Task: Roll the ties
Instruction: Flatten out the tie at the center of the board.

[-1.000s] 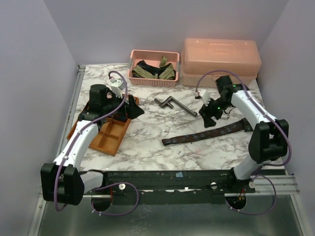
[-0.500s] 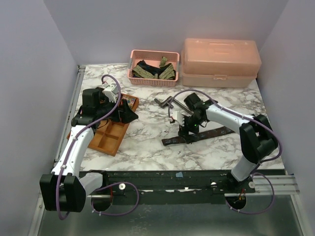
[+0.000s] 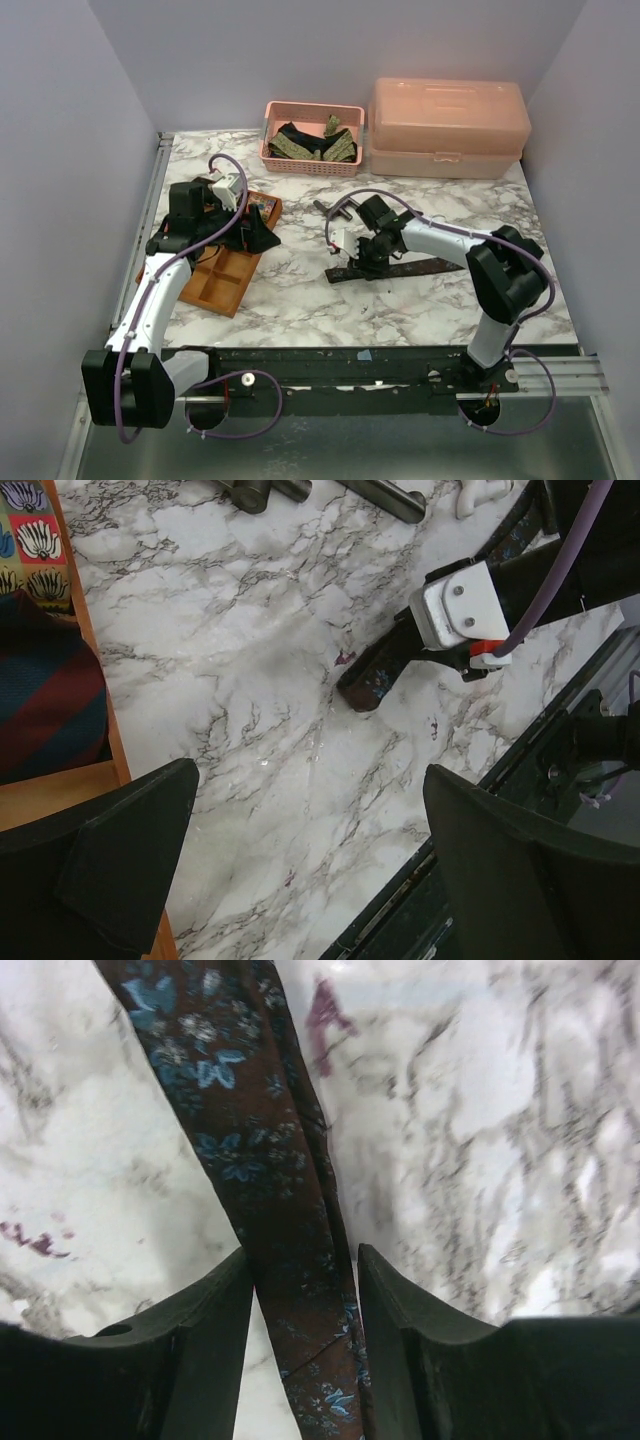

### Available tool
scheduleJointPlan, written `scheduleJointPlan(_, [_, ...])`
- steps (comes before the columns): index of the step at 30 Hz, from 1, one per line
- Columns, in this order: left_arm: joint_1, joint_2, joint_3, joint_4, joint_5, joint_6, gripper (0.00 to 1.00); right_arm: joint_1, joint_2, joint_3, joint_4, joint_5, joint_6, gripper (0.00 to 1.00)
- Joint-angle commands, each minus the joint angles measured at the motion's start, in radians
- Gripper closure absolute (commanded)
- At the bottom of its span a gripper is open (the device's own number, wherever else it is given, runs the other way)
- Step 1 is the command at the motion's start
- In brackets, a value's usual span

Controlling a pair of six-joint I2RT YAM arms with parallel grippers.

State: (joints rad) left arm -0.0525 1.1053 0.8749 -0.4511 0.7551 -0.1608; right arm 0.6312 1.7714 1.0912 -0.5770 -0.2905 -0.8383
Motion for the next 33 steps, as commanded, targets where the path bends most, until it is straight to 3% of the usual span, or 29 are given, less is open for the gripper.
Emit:
scheduleJointPlan(1, [0.008,0.027,0.046,-0.001,-0.009,0.03,0.01,-0.002,0.089,0.044,0.051,0.074,-0.015,0.53])
scheduleJointPlan(9, [0.018,0.024,0.071,0.004,0.022,0.021,0.02,-0.005,0.036,0.19,-0.102,-0.091,0.174,0.28])
scheduleJointPlan(16, [0.043,0.002,0.099,-0.016,0.054,0.032,0.02,-0.007,-0.088,0.382,-0.05,-0.136,0.424,0.1])
scheduleJointPlan(18, [0.043,-0.009,0.112,-0.037,0.045,0.052,0.02,-0.007,-0.106,0.412,0.03,-0.106,0.547,0.01])
scheduleJointPlan(22, [0.087,-0.023,0.128,-0.065,0.028,0.07,0.01,-0.008,-0.034,0.495,0.115,0.113,0.815,0.0])
scheduleJointPlan(26, [0.112,-0.036,0.131,-0.078,0.02,0.06,0.02,-0.036,0.028,0.547,0.052,-0.167,0.882,0.0])
scheduleJointPlan(31, [0.127,-0.069,0.114,-0.113,0.014,0.068,0.02,-0.036,-0.018,0.335,0.218,-0.439,1.125,0.05])
scheduleJointPlan(33, [0.126,-0.083,0.108,-0.134,0.013,0.076,0.01,-0.035,-0.035,0.241,0.327,-0.493,1.205,0.0])
